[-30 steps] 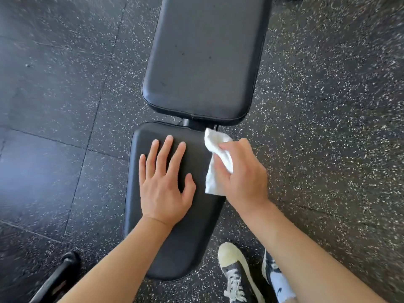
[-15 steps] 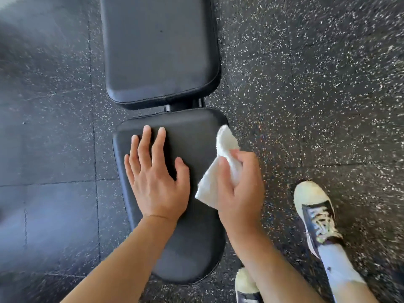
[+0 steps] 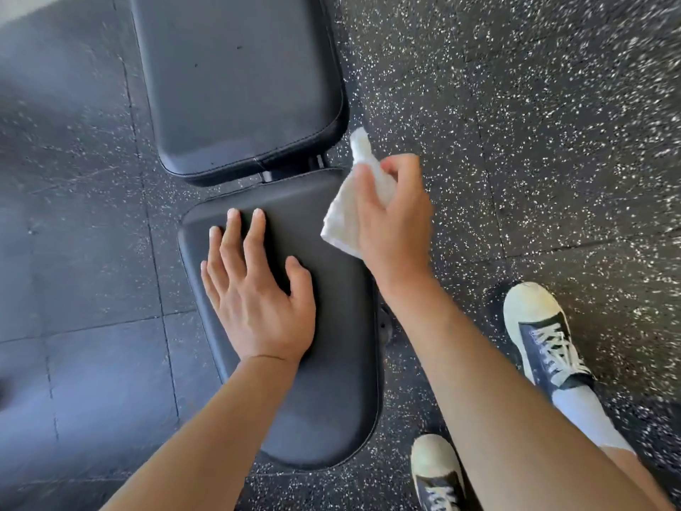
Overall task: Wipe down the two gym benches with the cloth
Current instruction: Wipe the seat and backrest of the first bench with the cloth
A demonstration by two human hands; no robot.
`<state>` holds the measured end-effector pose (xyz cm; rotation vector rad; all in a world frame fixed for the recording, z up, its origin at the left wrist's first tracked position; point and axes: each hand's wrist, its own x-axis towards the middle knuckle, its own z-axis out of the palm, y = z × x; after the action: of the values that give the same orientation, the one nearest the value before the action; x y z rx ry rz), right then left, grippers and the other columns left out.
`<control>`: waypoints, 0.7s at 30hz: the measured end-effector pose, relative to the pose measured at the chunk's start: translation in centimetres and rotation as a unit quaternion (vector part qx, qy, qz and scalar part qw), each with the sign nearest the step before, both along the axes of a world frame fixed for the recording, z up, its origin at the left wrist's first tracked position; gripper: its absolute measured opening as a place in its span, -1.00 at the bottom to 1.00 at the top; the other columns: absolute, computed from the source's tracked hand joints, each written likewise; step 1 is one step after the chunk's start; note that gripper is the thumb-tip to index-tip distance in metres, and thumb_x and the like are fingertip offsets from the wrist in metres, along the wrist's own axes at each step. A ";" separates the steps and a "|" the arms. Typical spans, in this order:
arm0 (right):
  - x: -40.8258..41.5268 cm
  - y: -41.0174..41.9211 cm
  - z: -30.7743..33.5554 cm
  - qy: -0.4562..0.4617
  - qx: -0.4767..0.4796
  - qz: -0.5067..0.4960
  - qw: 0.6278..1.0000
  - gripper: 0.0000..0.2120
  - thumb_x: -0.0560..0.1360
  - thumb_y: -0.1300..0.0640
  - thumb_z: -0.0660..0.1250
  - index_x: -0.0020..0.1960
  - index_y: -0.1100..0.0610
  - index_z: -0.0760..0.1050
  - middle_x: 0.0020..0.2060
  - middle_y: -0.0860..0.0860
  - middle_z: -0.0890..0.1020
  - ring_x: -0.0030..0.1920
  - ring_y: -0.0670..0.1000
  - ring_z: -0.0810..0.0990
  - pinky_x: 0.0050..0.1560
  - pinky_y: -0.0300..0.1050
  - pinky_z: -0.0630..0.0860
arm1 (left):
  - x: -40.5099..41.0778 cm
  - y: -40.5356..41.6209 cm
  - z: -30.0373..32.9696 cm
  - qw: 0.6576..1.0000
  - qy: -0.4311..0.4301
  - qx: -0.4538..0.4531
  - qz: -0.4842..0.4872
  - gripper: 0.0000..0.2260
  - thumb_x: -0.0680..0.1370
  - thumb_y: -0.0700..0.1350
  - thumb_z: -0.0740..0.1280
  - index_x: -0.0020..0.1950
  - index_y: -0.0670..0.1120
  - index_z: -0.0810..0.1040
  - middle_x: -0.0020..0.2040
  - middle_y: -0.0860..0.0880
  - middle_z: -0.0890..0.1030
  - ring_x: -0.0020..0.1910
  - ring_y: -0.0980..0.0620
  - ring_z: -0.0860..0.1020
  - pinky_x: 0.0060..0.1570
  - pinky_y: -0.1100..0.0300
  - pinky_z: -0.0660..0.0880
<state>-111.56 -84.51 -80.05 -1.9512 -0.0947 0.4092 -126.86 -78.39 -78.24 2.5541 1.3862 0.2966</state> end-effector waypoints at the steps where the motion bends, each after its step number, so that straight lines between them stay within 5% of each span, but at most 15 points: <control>1: 0.9 0.6 -0.1 -0.003 -0.009 0.005 1.000 -0.76 0.58 -0.15 0.30 -0.01 0.02 0.42 -0.23 -0.16 0.58 -0.21 -0.09 0.54 -0.14 -0.06 0.46 | 0.0 0.0 -0.1 1.000 0.002 0.000 0.000 -0.41 0.58 0.05 0.18 0.63 0.05 0.31 0.67 0.01 0.26 0.68 -0.13 0.13 0.63 -0.20 0.06; 5: -0.6 -1.6 -0.3 -0.007 -0.023 0.038 0.999 -0.76 0.64 -0.18 0.24 0.04 -0.01 0.48 -0.18 -0.13 0.62 -0.15 -0.02 0.56 -0.09 0.04 0.52 | 0.0 0.1 -0.1 1.000 0.012 -0.001 0.004 -0.40 0.56 0.06 0.19 0.63 0.05 0.32 0.67 0.00 0.25 0.68 -0.14 0.13 0.62 -0.24 0.07; 13: -7.0 -7.5 0.2 0.002 -0.024 0.078 0.997 -0.83 0.63 -0.17 0.23 0.12 -0.12 0.42 -0.06 -0.28 0.61 -0.09 -0.21 0.59 -0.13 -0.35 0.43 | 0.0 0.1 -0.1 1.000 0.018 -0.002 0.003 -0.39 0.55 0.05 0.20 0.62 0.04 0.32 0.67 -0.01 0.25 0.68 -0.14 0.13 0.61 -0.27 0.08; 17: -3.4 -3.7 0.3 -0.018 -0.051 0.068 0.996 -0.73 0.65 -0.18 0.19 0.00 0.01 0.41 -0.25 -0.11 0.59 -0.22 0.00 0.54 -0.18 0.04 0.47 | -0.1 0.1 -0.1 1.000 0.014 0.000 0.001 -0.40 0.56 0.05 0.20 0.62 0.03 0.33 0.67 -0.02 0.26 0.68 -0.15 0.14 0.61 -0.26 0.08; 21: -1.3 -1.6 0.3 -0.030 -0.051 0.034 0.998 -0.71 0.67 -0.13 0.19 -0.07 0.06 0.36 -0.26 -0.05 0.56 -0.24 0.08 0.50 -0.19 0.11 0.45 | -0.1 0.1 0.0 1.000 0.016 0.000 -0.003 -0.40 0.57 0.05 0.20 0.63 0.03 0.31 0.67 0.00 0.26 0.68 -0.15 0.13 0.63 -0.22 0.06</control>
<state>-112.86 -86.10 -79.79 -2.0656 -0.1821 0.4064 -126.93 -78.32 -78.28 2.5730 1.3896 0.2570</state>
